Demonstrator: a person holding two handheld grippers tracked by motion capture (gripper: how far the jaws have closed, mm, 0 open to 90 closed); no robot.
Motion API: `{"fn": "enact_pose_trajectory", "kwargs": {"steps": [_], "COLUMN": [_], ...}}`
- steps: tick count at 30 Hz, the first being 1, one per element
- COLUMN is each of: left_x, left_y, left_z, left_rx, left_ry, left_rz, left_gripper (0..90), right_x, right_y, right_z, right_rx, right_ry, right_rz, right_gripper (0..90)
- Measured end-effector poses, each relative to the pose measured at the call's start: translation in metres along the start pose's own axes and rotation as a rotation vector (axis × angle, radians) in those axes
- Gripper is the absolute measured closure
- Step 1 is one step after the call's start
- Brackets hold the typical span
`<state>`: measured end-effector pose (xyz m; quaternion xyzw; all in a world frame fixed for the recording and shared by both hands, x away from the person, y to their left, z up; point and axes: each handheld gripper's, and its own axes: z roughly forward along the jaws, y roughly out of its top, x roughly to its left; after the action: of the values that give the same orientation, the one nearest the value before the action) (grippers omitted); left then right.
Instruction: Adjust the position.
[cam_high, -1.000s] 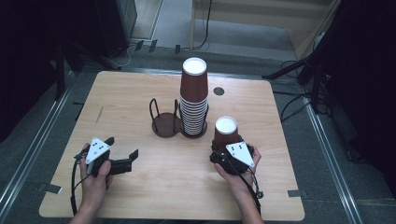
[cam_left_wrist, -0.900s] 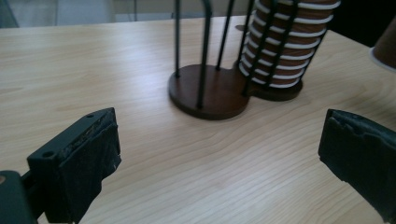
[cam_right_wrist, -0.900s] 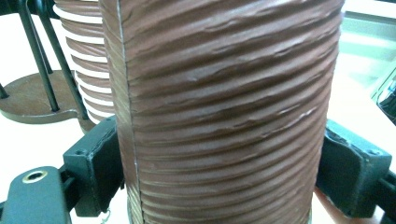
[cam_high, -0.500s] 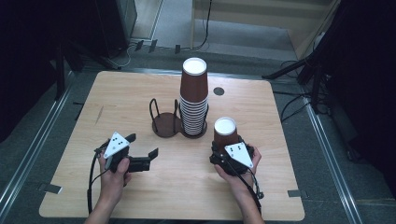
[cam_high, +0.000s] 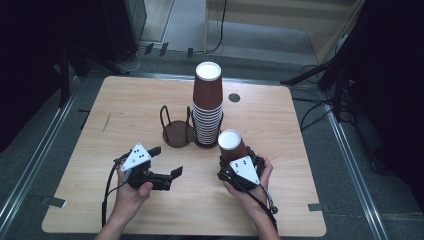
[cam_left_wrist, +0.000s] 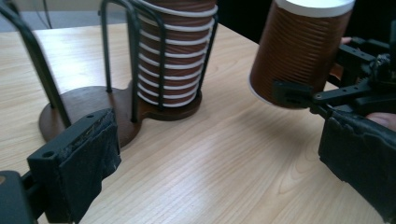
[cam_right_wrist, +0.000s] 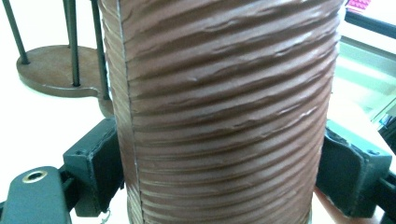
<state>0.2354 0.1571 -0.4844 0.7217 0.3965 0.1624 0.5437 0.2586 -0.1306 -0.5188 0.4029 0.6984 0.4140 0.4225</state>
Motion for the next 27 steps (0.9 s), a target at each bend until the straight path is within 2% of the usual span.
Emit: {"fn": "enact_pose_trajectory", "kwargs": {"steps": [3,7,13,27], "left_x": [-0.002,-0.001,0.000,-0.010], "left_y": [0.000,0.000,0.001,0.003], "left_z": [0.003,0.004,0.002,0.005], "left_rx": [0.018,0.034,0.031,0.040], "left_ry": [0.006,-0.013,-0.042,-0.096], "left_rz": [0.012,0.011,0.013,0.033], "left_gripper": [0.0,0.0,0.0,0.0], "right_x": [0.005,0.010,0.015,0.027], "right_y": [0.000,0.000,0.000,0.002], "right_z": [-0.001,-0.002,-0.003,-0.007], "right_rx": [-0.001,-0.006,-0.013,-0.036], "right_ry": [0.007,0.009,0.007,0.023], "right_rz": [-0.020,-0.057,-0.099,-0.195], "right_gripper": [12.3,12.3,12.3,12.2]}}
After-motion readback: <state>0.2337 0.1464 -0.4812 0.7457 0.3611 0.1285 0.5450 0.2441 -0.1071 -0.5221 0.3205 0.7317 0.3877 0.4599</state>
